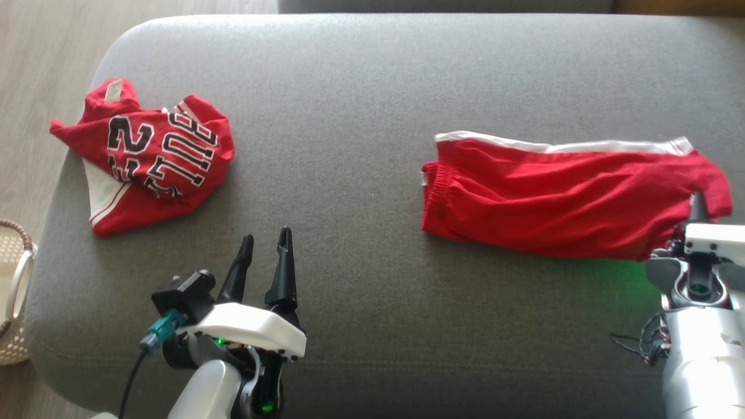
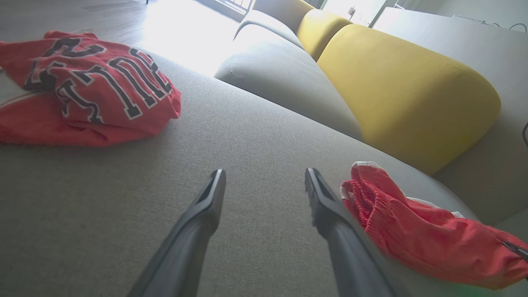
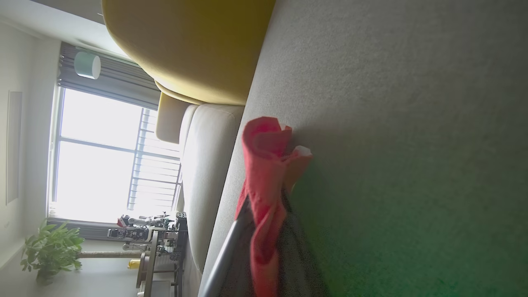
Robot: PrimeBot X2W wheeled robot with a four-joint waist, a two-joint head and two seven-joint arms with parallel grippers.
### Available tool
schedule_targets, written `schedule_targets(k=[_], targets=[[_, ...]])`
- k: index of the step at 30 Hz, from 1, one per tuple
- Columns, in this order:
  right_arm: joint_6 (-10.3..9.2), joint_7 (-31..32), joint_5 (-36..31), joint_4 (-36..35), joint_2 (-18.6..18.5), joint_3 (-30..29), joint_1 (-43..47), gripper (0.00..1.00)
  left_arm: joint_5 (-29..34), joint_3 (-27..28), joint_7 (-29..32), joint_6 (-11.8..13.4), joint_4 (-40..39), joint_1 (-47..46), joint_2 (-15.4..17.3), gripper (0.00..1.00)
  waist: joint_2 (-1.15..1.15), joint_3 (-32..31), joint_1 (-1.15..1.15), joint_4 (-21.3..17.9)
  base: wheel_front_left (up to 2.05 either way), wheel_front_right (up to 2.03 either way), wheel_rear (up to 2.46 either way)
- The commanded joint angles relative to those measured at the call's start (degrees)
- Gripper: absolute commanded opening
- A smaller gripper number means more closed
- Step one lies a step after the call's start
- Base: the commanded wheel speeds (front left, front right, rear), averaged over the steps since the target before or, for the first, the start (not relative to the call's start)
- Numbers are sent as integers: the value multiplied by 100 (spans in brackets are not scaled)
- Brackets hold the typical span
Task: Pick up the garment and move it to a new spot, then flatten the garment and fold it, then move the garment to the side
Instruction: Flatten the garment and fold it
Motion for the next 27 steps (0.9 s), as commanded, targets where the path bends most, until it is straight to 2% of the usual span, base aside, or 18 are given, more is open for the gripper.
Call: schedule_targets(k=[1,7,14,18,21,27], targets=[[0,-63,-110,-148,-80,78,-79,0,9,195,-71,1,-173,-99,15,100,0,-41,0,-23,0,0,0],[0,-51,-320,-110,-69,73,-160,0,-20,166,-71,-4,-164,-85,15,100,0,-105,0,-20,0,0,0],[0,229,-395,-918,86,653,-216,0,-43,162,-71,-32,-127,-31,15,100,0,-253,0,69,0,0,0],[0,341,-320,-1475,124,1186,-22,0,-69,198,-71,-28,-166,18,15,100,0,-357,0,205,0,0,0],[0,365,1,-1780,128,1796,197,0,-72,216,-71,-29,-172,62,15,100,0,-430,0,342,0,0,0],[0,207,167,-2047,130,3051,565,0,-49,310,-71,-46,-152,185,15,100,0,-488,0,572,0,0,0]])
